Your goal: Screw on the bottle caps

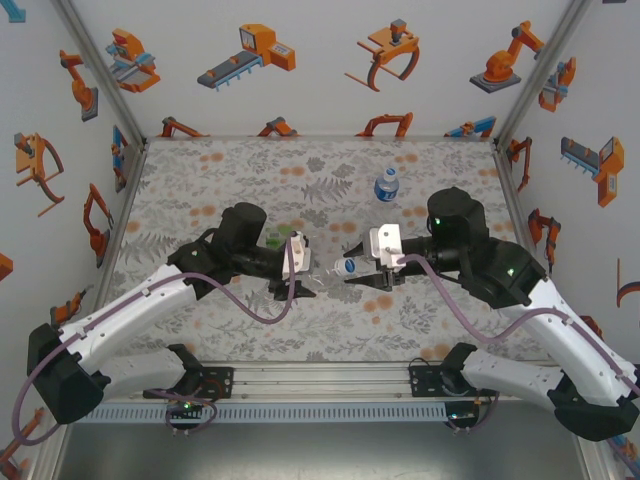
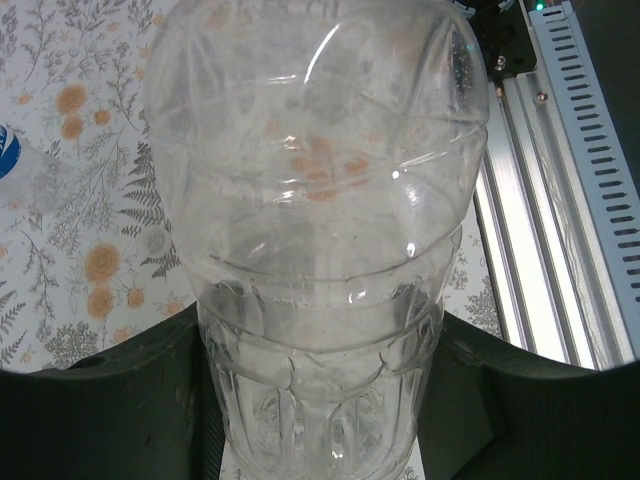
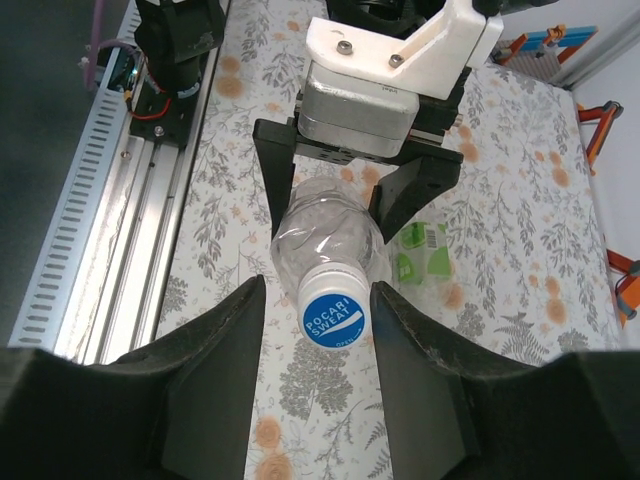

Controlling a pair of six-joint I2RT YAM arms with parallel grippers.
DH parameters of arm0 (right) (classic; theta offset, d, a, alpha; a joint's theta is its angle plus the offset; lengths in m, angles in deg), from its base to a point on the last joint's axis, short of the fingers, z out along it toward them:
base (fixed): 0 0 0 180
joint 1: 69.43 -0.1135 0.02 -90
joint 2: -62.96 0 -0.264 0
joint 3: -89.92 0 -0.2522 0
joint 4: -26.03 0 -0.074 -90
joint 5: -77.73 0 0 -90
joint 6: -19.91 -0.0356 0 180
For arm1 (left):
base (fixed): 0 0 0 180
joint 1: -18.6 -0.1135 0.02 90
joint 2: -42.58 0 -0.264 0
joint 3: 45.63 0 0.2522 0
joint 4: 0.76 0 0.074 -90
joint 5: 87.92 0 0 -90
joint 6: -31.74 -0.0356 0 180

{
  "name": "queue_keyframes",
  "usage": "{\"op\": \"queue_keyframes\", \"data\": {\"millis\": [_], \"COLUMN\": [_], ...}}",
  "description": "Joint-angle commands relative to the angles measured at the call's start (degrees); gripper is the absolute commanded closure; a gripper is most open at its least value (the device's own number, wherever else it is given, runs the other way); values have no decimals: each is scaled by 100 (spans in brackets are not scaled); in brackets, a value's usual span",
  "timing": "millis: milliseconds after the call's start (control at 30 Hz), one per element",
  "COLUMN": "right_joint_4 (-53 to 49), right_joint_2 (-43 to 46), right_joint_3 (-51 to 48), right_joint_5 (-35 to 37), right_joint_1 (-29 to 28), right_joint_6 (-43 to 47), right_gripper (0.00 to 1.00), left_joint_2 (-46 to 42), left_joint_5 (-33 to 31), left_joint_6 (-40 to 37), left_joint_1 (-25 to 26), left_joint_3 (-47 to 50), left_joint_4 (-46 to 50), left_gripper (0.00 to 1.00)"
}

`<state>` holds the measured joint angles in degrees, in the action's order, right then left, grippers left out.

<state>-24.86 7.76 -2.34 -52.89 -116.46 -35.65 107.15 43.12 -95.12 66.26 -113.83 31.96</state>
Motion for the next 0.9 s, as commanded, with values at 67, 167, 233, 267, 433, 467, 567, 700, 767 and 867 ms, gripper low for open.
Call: {"op": "queue_keyframes", "data": {"millis": [67, 167, 233, 267, 433, 467, 567, 700, 767, 867], "right_joint_4": [-58, -71, -91, -93, -73, -73, -80, -61, -64, -46], "right_joint_2": [-7, -37, -61, -65, -32, -32, -25, -1, 0, -16], "right_joint_3": [-72, -100, -111, -118, -205, -211, -224, -240, -243, -234], "right_joint_5": [19, 48, 54, 62, 276, 302, 383, 380, 358, 347], "right_joint_1": [-39, -40, -36, -40, -43, -40, -43, -46, -43, -44], "right_joint_6": [204, 204, 204, 204, 204, 212, 213, 206, 200, 116], "right_gripper": [56, 57, 59, 59, 61, 61, 60, 61, 64, 73], "left_joint_2": [-138, -146, -144, -145, -138, -139, -130, -135, -130, -127], "left_joint_5": [210, 207, 212, 224, 229, 227, 227, 225, 228, 228], "left_joint_6": [-40, -40, -40, -40, -23, -23, -24, -23, -18, -14], "left_joint_1": [33, 33, 33, 33, 37, 38, 35, 42, 41, 42], "left_joint_3": [-112, -105, -109, -103, -105, -102, -109, -108, -109, -110], "left_joint_4": [90, 91, 95, 83, 79, 64, 55, 55, 46, 22], "left_gripper": [100, 100, 100, 100, 100, 100, 100, 100, 100, 100]}}
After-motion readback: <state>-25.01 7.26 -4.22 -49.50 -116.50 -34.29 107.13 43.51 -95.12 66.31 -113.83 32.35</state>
